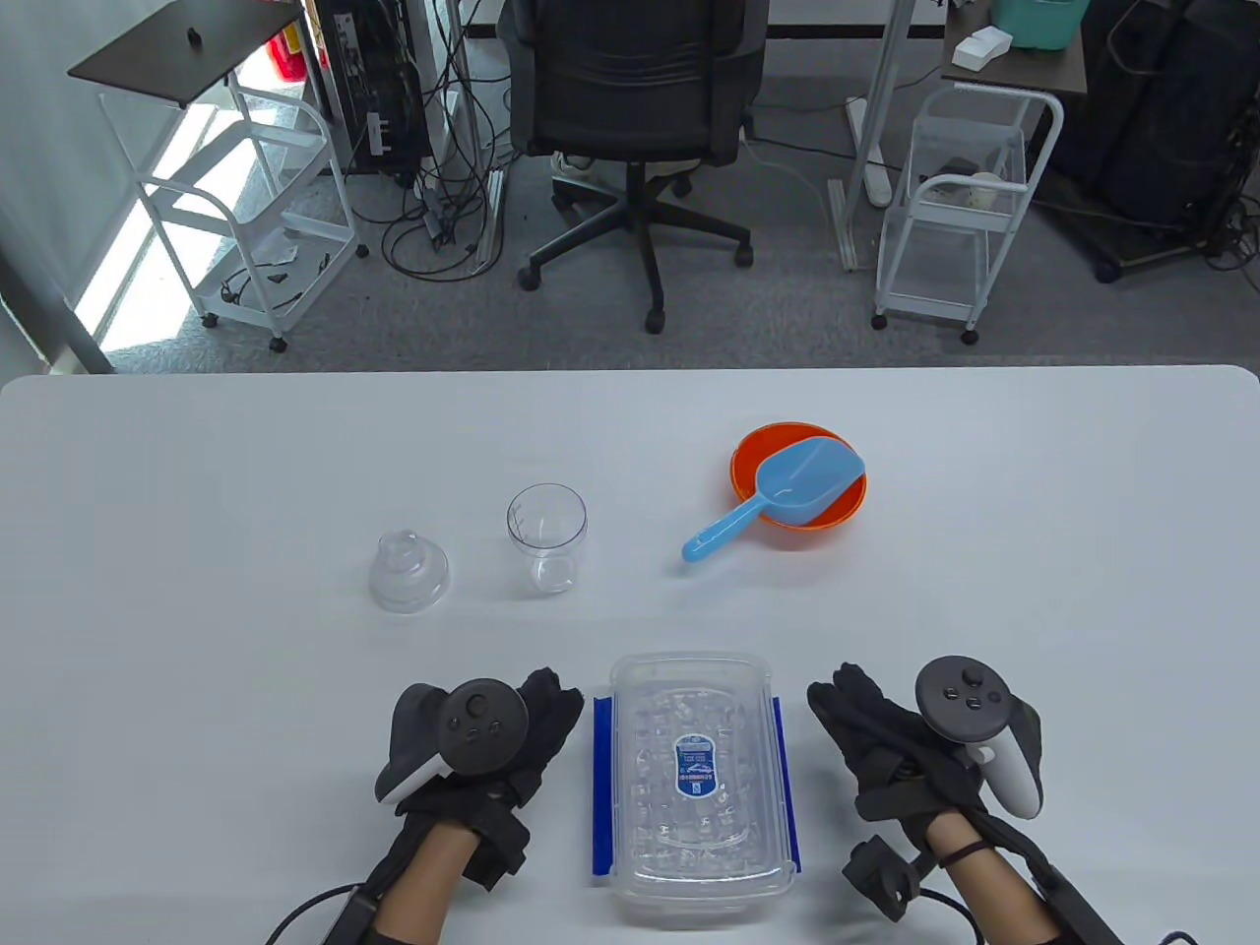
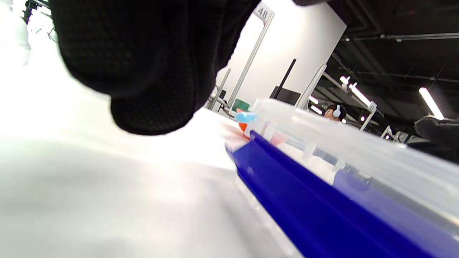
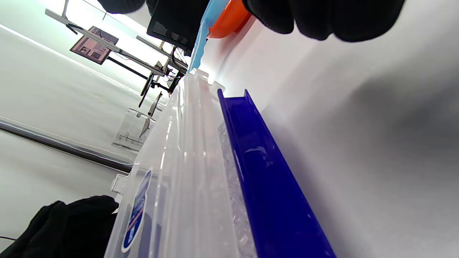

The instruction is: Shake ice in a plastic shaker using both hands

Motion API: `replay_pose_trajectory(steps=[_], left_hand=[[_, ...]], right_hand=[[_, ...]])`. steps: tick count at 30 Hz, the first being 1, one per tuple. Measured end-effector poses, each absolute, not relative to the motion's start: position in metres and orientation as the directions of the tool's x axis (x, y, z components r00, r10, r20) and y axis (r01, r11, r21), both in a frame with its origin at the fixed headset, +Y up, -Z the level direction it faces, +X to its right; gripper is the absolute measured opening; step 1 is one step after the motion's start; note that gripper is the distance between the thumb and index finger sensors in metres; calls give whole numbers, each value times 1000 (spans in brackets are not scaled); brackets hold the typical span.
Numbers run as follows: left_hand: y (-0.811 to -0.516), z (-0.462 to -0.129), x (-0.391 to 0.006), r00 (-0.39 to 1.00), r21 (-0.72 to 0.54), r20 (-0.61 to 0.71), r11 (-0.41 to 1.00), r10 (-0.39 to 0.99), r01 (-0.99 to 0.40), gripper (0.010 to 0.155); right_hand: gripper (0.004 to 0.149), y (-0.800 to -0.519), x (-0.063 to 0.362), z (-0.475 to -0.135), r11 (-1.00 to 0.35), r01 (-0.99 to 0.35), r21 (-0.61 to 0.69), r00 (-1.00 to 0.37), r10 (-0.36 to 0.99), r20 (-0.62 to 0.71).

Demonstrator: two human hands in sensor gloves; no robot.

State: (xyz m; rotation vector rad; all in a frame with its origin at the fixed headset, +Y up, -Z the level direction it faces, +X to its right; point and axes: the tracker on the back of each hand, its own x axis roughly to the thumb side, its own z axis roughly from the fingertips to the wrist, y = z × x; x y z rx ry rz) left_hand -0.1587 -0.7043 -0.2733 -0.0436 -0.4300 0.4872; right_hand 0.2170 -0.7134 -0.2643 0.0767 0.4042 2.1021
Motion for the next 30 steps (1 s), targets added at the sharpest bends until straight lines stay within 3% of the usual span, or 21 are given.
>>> replay_pose_trajectory(steps=[6,12,17,21,30], left_hand=[[-701,-267,-145,744,-219,430,859,512,-464,70],[-710,-260,-123,718,-384,422,827,553,-411,74],[-721,-261,-117,761,-424,409,843,504,-331,76],[-729,-262,-115,749,-498,355,791,559,-355,78],[-728,-260,-113,737,-521,345,772,581,-365,78]], right_hand=[[81,-702,206,-256,-515,-749,417,-569,822,-7],[86,-705,189,-247,-432,-685,587,-539,842,-10],[87,-711,183,-246,-417,-649,637,-546,838,-8],[88,-712,178,-243,-390,-635,667,-531,847,-10],[87,-712,175,-241,-407,-637,655,-530,848,10]])
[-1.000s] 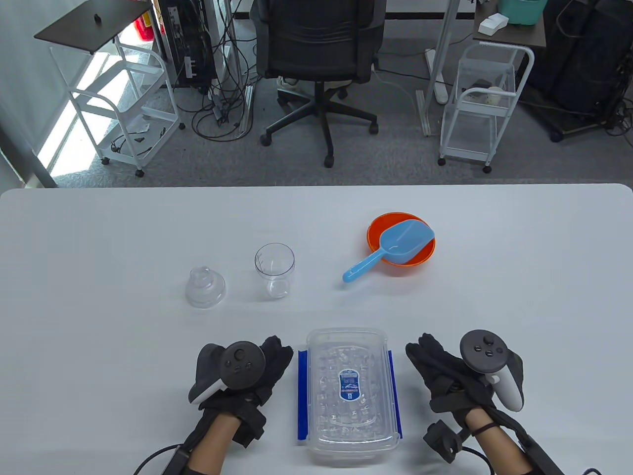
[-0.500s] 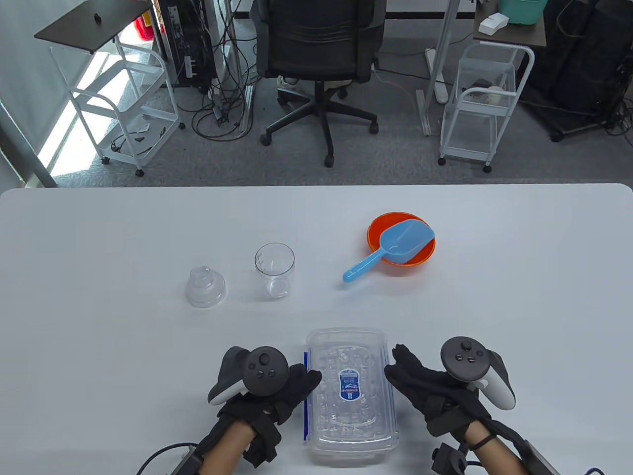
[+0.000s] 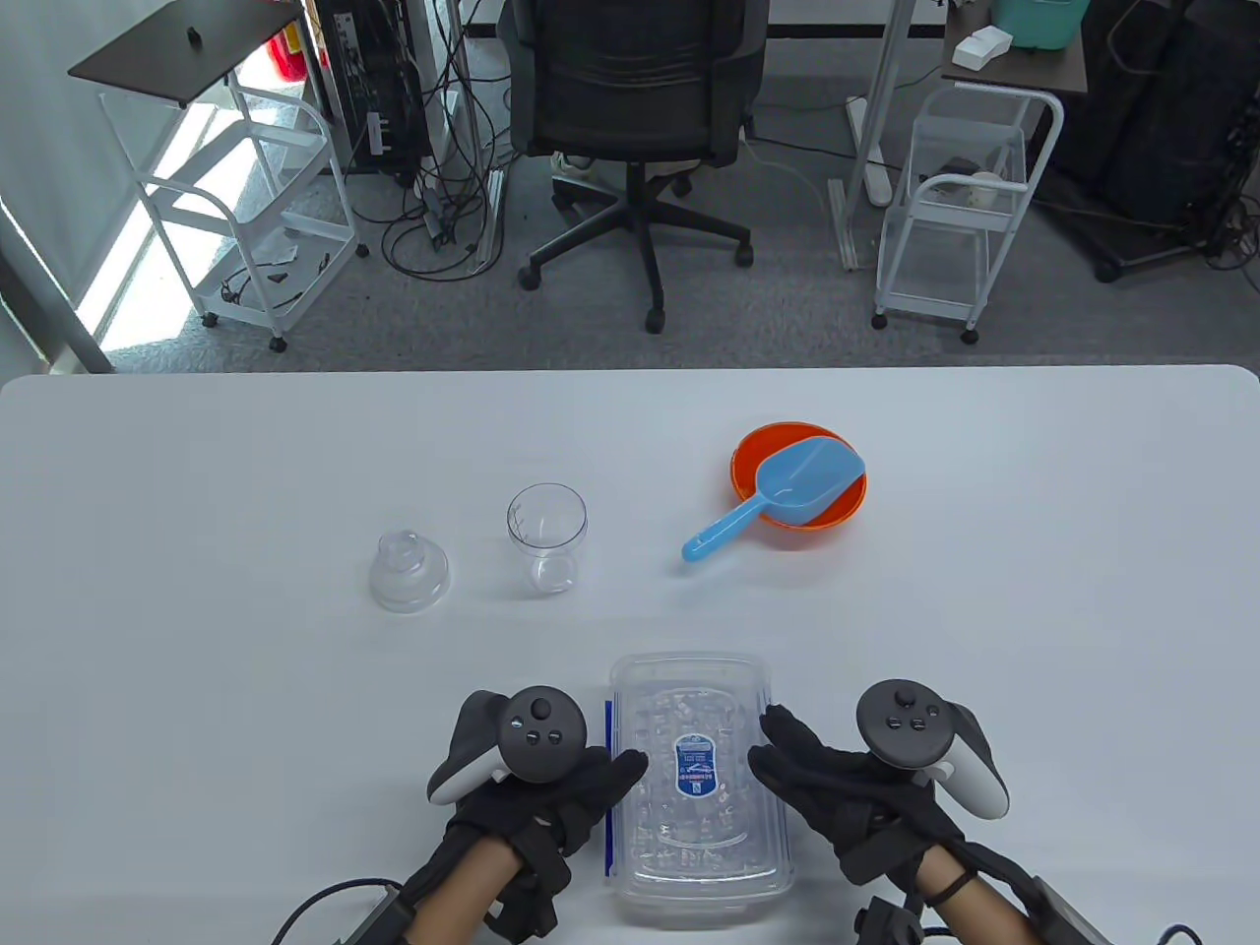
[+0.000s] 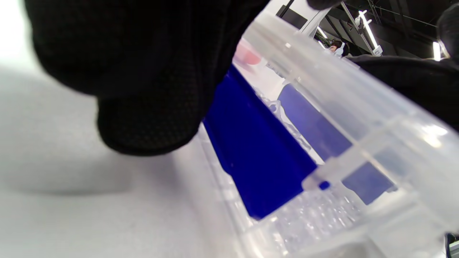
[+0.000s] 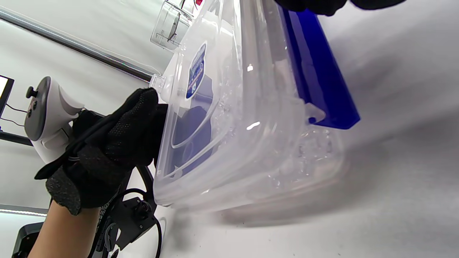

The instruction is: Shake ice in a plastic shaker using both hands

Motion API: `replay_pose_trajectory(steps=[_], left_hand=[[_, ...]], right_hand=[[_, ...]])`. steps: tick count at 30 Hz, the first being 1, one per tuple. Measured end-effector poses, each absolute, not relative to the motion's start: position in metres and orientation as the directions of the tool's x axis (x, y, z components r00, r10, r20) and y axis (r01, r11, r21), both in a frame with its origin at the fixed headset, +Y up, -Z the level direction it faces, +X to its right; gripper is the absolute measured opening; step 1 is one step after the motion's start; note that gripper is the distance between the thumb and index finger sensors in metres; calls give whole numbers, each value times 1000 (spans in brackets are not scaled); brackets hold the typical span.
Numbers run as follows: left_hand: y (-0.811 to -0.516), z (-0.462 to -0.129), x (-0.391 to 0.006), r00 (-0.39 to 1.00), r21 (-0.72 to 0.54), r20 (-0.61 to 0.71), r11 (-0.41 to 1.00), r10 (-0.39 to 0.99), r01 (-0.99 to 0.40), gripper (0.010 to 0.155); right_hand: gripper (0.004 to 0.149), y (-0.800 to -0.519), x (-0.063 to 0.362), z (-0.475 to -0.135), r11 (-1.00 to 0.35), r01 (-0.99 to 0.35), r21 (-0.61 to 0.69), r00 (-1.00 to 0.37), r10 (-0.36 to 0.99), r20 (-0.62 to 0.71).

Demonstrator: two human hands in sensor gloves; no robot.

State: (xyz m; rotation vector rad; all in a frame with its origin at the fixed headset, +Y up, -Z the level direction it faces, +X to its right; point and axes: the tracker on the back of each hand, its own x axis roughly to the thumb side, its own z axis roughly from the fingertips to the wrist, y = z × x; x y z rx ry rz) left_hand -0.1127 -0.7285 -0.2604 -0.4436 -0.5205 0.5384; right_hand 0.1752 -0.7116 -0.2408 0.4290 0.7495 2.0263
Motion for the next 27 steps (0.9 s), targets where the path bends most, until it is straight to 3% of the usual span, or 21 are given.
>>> replay_pose_trajectory(steps=[16,27], left_hand=[[-722,-258,-107,749,-469,395,818,532,-333,80],[-694,-251,-112,746,-337,438,860,503,-382,79]], right_hand=[[87,-702,168,-233,-521,-610,598,-576,809,117],[86,-681,170,-226,-563,-654,506,-545,814,200]])
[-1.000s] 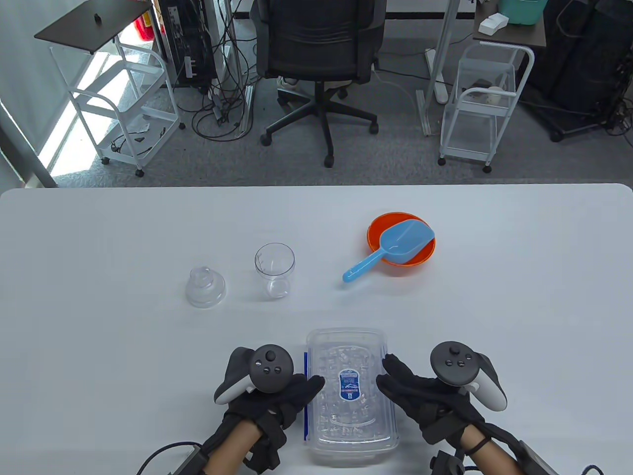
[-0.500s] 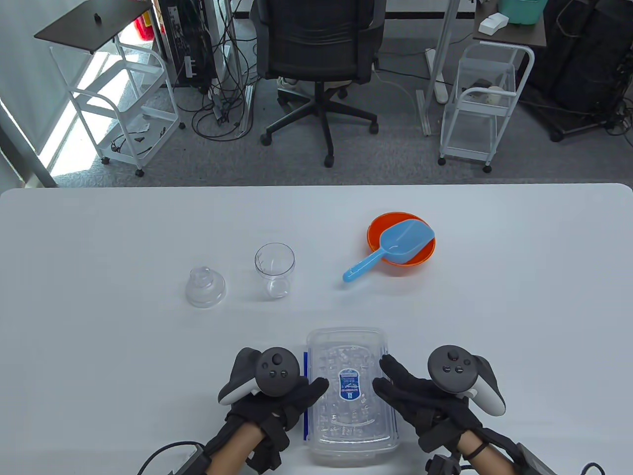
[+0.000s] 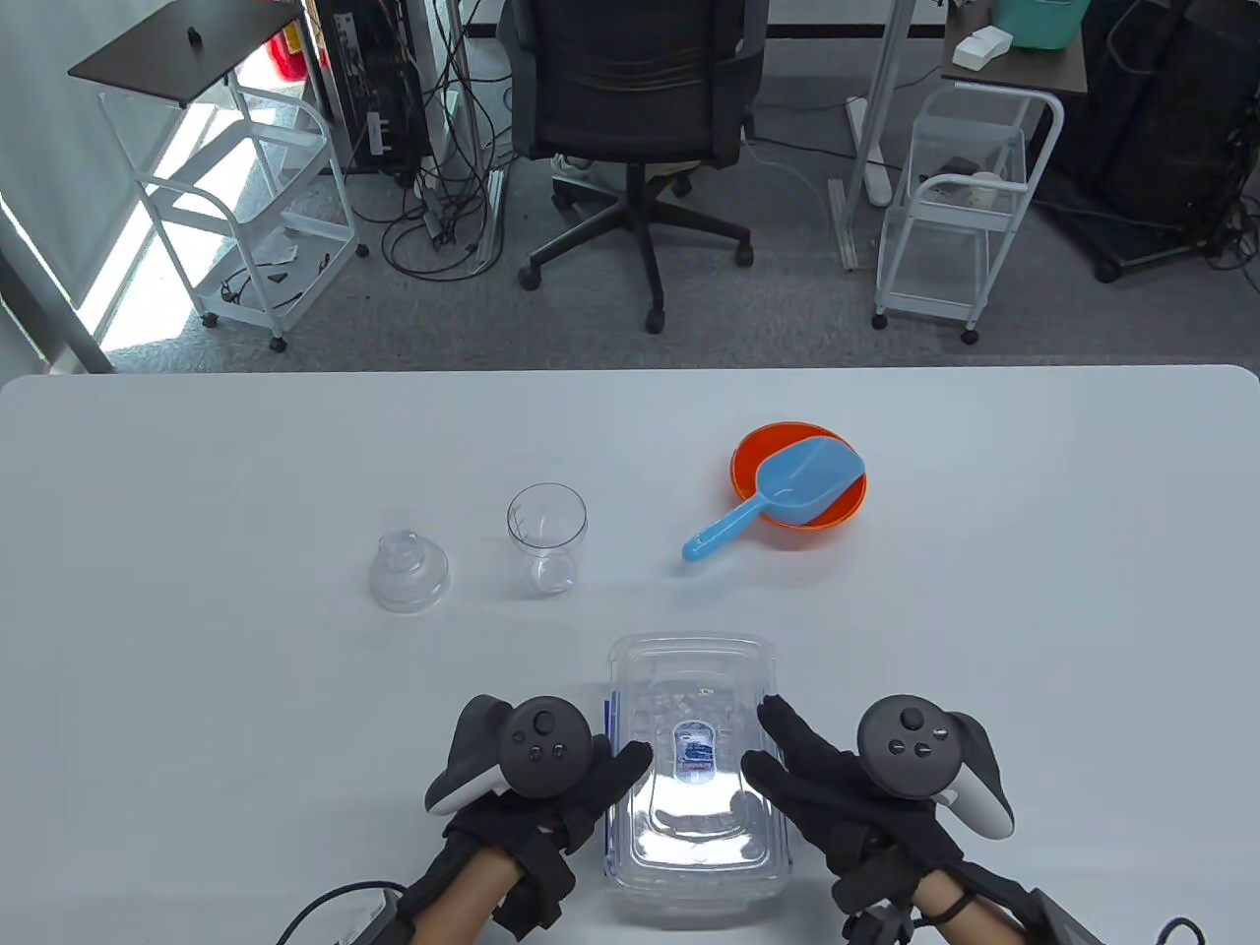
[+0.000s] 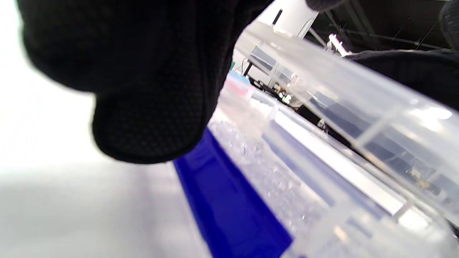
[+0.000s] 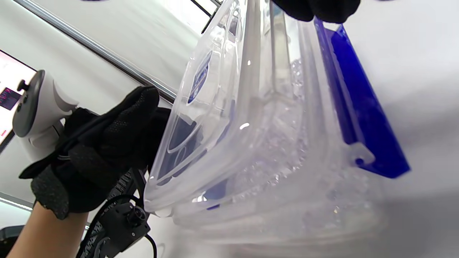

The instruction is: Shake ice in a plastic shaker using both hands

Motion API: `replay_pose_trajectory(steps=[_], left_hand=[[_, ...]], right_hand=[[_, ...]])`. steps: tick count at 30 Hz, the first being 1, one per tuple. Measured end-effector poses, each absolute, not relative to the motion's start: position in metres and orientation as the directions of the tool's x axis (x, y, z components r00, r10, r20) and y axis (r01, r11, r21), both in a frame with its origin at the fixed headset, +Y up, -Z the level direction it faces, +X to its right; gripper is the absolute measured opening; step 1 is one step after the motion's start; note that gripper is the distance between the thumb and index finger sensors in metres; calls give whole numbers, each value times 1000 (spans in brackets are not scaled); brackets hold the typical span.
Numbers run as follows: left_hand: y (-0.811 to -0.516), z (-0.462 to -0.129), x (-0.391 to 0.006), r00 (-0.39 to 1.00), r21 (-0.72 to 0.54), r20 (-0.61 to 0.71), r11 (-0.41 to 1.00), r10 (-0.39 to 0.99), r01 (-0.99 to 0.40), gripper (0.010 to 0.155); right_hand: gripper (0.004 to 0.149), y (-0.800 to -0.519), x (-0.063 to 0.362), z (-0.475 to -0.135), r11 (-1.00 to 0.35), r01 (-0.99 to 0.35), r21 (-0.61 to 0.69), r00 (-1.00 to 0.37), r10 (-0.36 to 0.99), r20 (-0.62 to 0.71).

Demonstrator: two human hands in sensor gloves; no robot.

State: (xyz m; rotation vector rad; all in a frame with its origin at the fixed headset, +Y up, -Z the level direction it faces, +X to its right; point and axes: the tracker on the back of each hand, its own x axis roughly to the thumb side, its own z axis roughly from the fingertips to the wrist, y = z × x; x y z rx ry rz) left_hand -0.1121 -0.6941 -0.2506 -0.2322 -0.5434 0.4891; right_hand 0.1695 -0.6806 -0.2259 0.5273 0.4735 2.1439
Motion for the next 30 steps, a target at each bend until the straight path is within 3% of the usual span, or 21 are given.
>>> replay_pose_trajectory(steps=[5,12,14,16,19,22,27,30], left_hand=[[-676,-250,-126,699,-211,430,817,571,-537,76],[-671,-251,-137,591,-174,427,704,684,-689,68],[-670,-253,-141,509,-208,403,618,760,-758,66],[-672,-255,-146,300,-313,317,398,900,-863,62],[-672,-253,-153,141,-306,289,231,947,-923,56],[-662,-249,-154,280,-190,407,381,869,-905,55],[-643,-226,-142,625,195,549,642,555,-742,55],[-641,-219,-134,674,266,578,675,459,-688,56]], right_hand=[[86,-664,169,-223,-529,-726,439,-469,848,246],[84,-647,159,-229,-537,-767,351,-454,841,294],[83,-646,155,-234,-517,-778,357,-432,853,295],[83,-647,146,-241,-462,-801,381,-380,884,274],[82,-649,134,-254,-452,-805,384,-384,891,243],[83,-649,121,-260,-436,-809,393,-372,899,231],[84,-646,86,-256,-366,-789,493,-268,928,260],[88,-646,63,-250,-355,-736,577,-235,932,275]])
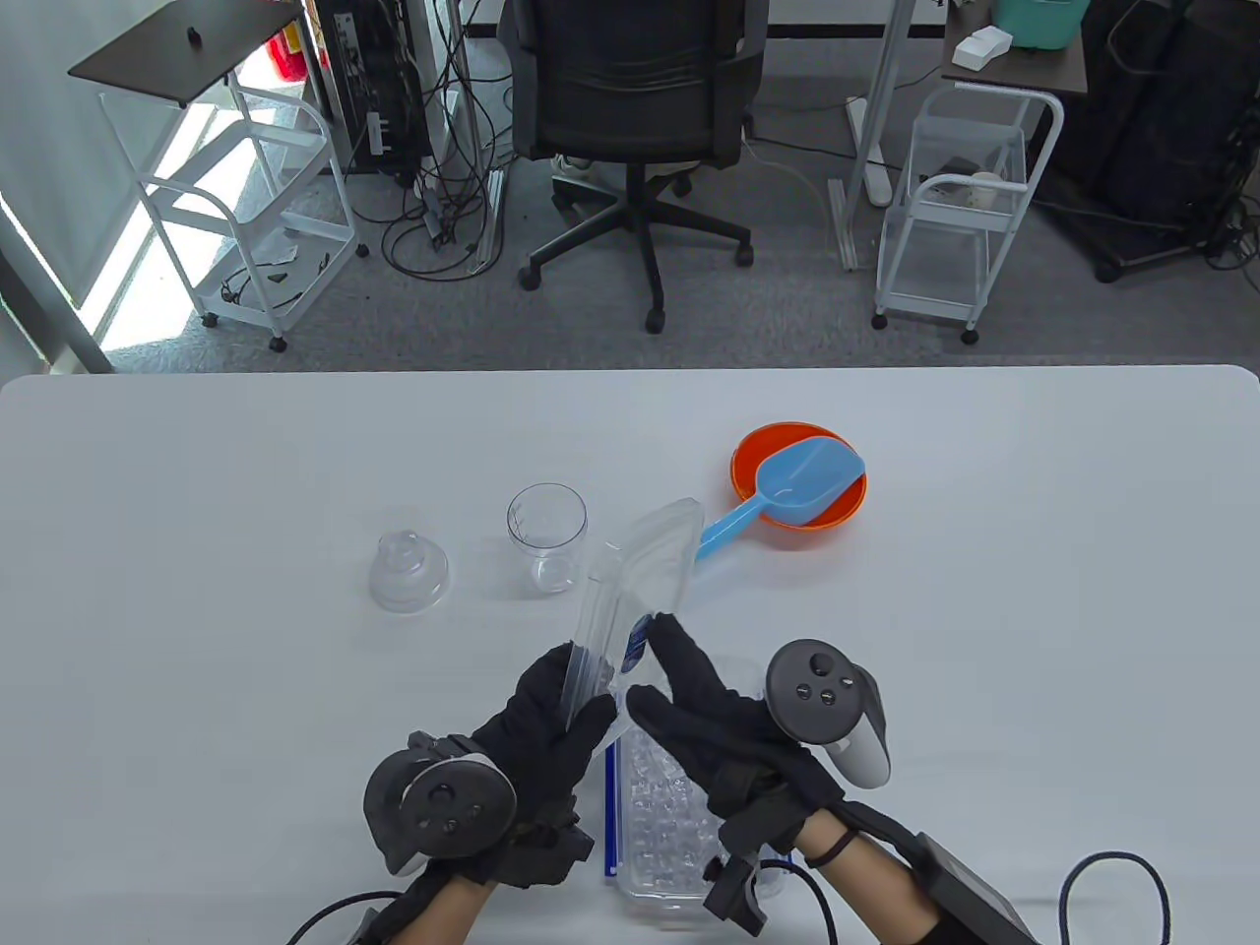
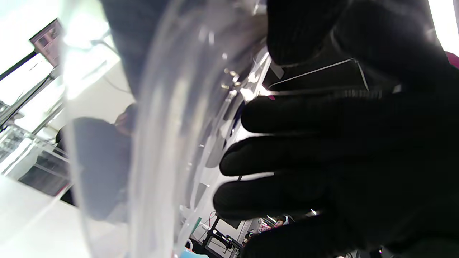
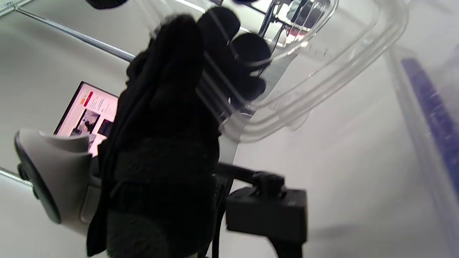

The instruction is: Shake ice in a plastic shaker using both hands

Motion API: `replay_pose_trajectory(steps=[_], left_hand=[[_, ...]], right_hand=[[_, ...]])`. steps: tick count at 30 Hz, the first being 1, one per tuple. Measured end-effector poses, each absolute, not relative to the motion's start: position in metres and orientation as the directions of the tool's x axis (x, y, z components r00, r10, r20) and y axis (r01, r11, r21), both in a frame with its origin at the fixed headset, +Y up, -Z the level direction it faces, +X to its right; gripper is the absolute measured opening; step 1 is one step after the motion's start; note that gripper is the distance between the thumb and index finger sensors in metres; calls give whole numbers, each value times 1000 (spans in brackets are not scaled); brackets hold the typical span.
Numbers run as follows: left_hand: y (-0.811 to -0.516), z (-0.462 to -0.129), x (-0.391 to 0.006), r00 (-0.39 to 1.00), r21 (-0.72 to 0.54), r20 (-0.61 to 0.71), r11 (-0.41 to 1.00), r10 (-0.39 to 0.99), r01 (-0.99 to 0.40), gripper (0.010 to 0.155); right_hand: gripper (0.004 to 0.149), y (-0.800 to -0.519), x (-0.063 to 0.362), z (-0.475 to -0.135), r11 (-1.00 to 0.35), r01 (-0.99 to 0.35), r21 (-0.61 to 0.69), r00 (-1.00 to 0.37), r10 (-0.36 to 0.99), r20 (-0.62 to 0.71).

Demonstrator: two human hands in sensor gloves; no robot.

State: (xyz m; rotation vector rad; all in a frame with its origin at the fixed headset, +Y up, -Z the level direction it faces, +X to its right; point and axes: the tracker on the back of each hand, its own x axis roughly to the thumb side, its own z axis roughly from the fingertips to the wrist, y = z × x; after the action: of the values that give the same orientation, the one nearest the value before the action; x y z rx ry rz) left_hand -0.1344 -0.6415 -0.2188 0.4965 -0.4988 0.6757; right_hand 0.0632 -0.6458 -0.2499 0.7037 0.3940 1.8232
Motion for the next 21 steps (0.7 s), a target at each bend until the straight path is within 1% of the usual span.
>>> replay_pose_trajectory(steps=[1,3,5,6,10,12,13,14,17,19,21], left_hand=[[-642,-218,-133,670,268,590,674,450,-688,56],[-643,-219,-133,645,226,610,679,460,-698,57],[-643,-219,-132,592,161,636,665,495,-729,56],[-643,-220,-130,563,117,651,665,509,-737,57],[-648,-221,-125,510,16,705,708,493,-706,60],[-652,-222,-123,485,-33,702,704,522,-710,61],[-654,-224,-124,464,-65,698,694,545,-717,60],[-656,-225,-125,455,-78,688,681,566,-728,60],[-661,-228,-127,448,-91,655,653,608,-752,57],[-663,-230,-129,447,-99,642,645,623,-758,57],[-664,-232,-132,457,-81,635,642,623,-763,57]], right_hand=[[90,-645,58,-248,-353,-731,584,-227,933,279],[94,-645,51,-245,-333,-736,589,-187,937,296],[96,-644,50,-245,-319,-763,562,-164,937,309],[96,-644,50,-244,-314,-775,548,-159,937,313],[91,-645,56,-244,-297,-825,481,-161,939,304],[84,-645,60,-246,-283,-853,438,-167,944,285],[77,-646,63,-247,-286,-868,406,-182,944,276],[75,-648,66,-247,-285,-882,376,-190,944,271],[70,-652,73,-250,-279,-886,370,-192,948,255],[66,-655,81,-252,-282,-899,336,-209,949,237],[62,-657,97,-255,-289,-917,275,-235,949,212]])
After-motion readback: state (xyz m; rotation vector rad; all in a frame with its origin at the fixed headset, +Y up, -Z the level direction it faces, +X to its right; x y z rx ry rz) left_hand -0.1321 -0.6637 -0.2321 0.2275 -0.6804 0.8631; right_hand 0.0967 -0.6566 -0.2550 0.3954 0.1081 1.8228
